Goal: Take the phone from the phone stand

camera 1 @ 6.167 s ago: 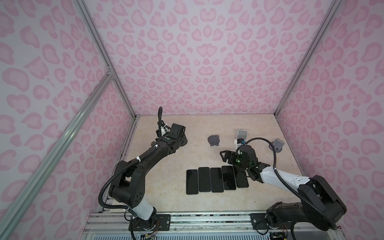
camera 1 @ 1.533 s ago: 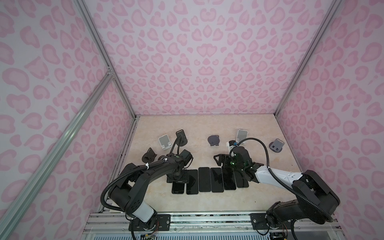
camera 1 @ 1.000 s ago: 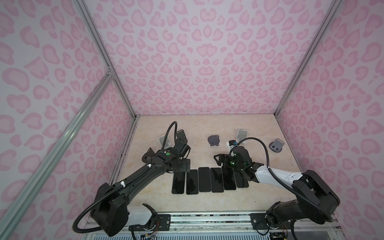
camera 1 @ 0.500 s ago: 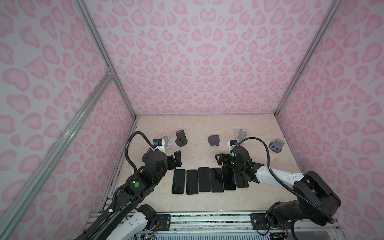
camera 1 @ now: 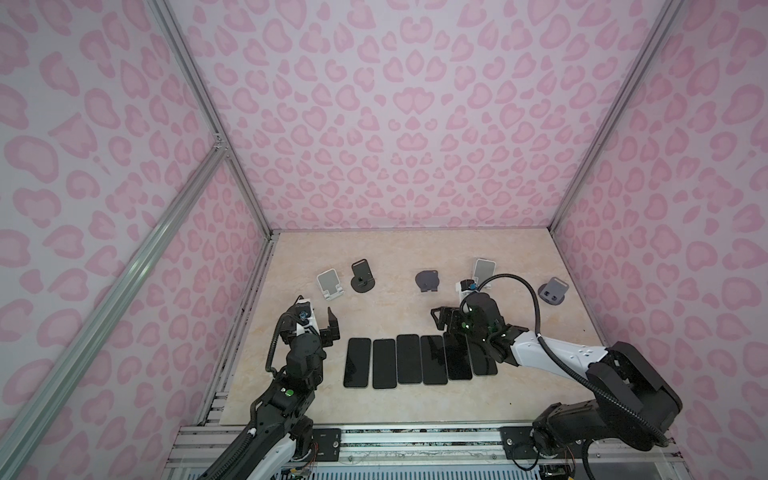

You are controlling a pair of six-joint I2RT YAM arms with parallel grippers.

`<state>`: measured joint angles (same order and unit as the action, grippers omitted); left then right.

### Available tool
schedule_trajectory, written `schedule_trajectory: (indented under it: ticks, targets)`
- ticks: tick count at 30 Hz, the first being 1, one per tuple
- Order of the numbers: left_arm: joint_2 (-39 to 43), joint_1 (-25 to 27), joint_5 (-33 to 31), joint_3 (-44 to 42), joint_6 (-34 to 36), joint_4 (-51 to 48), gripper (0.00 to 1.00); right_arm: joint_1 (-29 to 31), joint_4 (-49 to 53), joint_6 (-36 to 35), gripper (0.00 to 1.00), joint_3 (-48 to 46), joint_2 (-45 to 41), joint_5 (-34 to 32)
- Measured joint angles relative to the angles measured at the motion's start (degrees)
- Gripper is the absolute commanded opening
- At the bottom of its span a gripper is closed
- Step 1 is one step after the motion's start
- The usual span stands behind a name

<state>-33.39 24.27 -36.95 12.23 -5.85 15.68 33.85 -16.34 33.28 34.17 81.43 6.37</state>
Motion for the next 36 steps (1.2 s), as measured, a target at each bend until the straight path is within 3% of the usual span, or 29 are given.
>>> schedule_trajectory:
  ticks: [3, 12, 16, 23, 29, 36]
  targets:
    - [3.50, -1.99, -4.83, -0.39, -3.85, 2.14, 0.98, 0.00, 0.26, -0.02, 0.89, 0.00, -0.44, -0.15]
    - [3.69, -9.49, -1.97, -6.12, -4.98, 5.03, 0.98, 0.00, 1.22, -0.02, 0.89, 0.00, -1.75, -0.15]
    - [-7.06, -10.58, 1.33, -5.55, -1.31, 10.14, 0.98, 0.02, 1.16, 0.00, 0.89, -0.55, -3.13, -0.15]
    - [-29.11, -13.05, 8.13, -5.29, 3.87, 27.82, 0.98, 0.02, 1.40, 0.00, 0.89, -0.79, -2.45, -0.31]
    - [-38.49, -16.81, 15.06, 0.11, 5.29, 35.19, 0.98, 0.00, 1.27, -0.50, 0.89, -0.79, -3.15, -0.79]
    - [-44.85, -20.11, 21.70, 3.82, 5.64, 36.92, 0.98, 0.00, 1.36, -0.94, 0.88, -0.66, -2.43, -0.98]
